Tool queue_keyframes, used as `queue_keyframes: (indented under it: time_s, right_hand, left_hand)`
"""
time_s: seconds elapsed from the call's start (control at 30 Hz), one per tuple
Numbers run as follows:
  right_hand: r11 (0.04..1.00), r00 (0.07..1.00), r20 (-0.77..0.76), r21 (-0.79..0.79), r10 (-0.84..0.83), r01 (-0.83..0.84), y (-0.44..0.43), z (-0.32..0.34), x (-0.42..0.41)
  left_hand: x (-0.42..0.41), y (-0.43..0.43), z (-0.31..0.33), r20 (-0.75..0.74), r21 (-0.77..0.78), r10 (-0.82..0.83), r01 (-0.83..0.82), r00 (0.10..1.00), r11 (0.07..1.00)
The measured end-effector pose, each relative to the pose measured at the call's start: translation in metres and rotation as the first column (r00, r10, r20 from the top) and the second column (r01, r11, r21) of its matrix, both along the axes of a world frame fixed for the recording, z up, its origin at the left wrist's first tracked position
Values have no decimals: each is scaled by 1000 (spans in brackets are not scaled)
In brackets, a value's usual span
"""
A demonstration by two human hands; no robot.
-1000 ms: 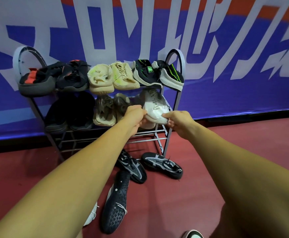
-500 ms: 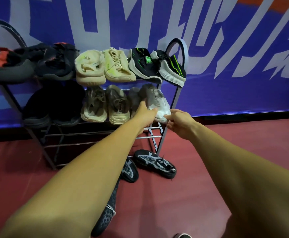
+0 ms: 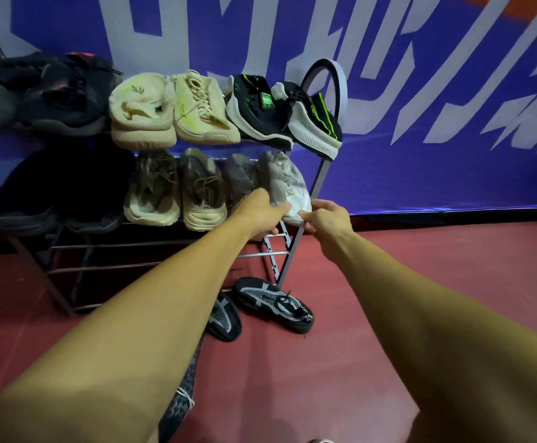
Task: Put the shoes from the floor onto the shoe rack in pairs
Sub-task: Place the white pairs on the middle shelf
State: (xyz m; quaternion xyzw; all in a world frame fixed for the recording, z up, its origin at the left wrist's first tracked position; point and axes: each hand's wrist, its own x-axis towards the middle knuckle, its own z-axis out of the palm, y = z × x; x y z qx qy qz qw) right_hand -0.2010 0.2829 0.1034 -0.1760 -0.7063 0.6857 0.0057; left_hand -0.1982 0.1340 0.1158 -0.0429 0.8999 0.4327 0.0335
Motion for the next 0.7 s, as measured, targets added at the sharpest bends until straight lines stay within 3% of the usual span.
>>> queue_keyframes:
  time_s: [0.2, 0.3, 0.43, 0.53, 0.7]
  right_hand:
    - [923, 984, -10, 343, -179, 172, -8, -2, -6]
    - [871, 984, 36, 472, -172, 135, -21, 0, -4]
    - [920, 991, 111, 391, -71, 22, -32, -2, 4]
    - [944, 990, 136, 330, -43, -4, -28, -2, 9]
    - [846, 988, 132, 515, 82, -139, -20, 8, 15]
  left_hand:
    - [4, 4, 2, 37, -68, -114, 116, 993, 991]
    - [5, 5, 2, 13, -266, -106, 105, 994, 958]
    - [3, 6, -3, -10, -408, -48, 39, 999, 912]
    - [6, 7, -6, -29, -414, -44, 28, 999, 910]
    - [13, -6, 0, 28, -281, -123, 126, 992, 951]
